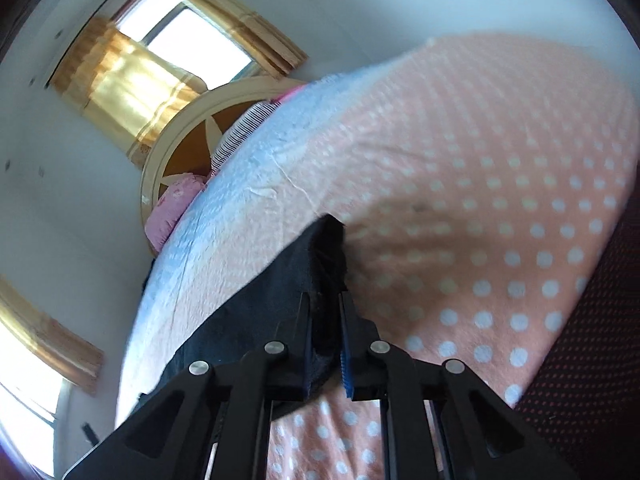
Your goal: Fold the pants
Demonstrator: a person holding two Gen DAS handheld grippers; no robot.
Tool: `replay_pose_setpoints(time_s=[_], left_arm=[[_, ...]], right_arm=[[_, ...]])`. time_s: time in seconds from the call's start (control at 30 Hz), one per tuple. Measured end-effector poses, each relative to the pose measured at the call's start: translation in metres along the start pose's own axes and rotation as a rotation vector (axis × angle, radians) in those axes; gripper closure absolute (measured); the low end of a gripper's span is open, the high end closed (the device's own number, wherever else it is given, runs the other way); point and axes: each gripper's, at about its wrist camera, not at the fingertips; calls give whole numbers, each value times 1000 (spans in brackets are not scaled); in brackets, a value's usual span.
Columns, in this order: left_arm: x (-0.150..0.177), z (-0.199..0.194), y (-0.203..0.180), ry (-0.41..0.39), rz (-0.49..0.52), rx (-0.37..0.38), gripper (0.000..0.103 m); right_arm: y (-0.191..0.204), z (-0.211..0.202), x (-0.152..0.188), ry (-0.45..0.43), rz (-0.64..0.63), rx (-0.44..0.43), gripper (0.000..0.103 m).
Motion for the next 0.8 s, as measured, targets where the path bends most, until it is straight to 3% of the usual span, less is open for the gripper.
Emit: replay_pose_setpoints(time_s=[0.1, 0.23, 0.4, 0.5, 0.7, 0.77, 0.8], left_arm=[[-3, -12, 2, -23, -54, 21, 0], [-12, -33, -14, -59, -67, 125, 0], [-19, -44, -51, 2, -31, 332, 0], [-19, -43, -71, 26, -4, 394, 0], [-18, -41, -104, 57, 66, 425, 0], [-19, -41, -113, 66, 85, 440, 0], [-20, -41, -117, 69, 92, 450, 0]], right_arm=[[42, -4, 4, -22, -142, 21, 92], [104, 0, 18, -14, -328, 23, 92], [176, 28, 52, 67, -525, -29, 92], [211, 60, 85, 143, -651, -45, 92], [218, 121, 136, 349, -721, -30, 91], [216, 118, 142, 349, -751, -45, 89], [216, 113, 138, 373, -742, -85, 82]])
Point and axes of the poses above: each gripper's, at about its wrist camera, not at the fingertips, and z roughly the way its jaws point, y to its left, x to its underside, and after that the axes turned 7 degrees about -x, right-handed
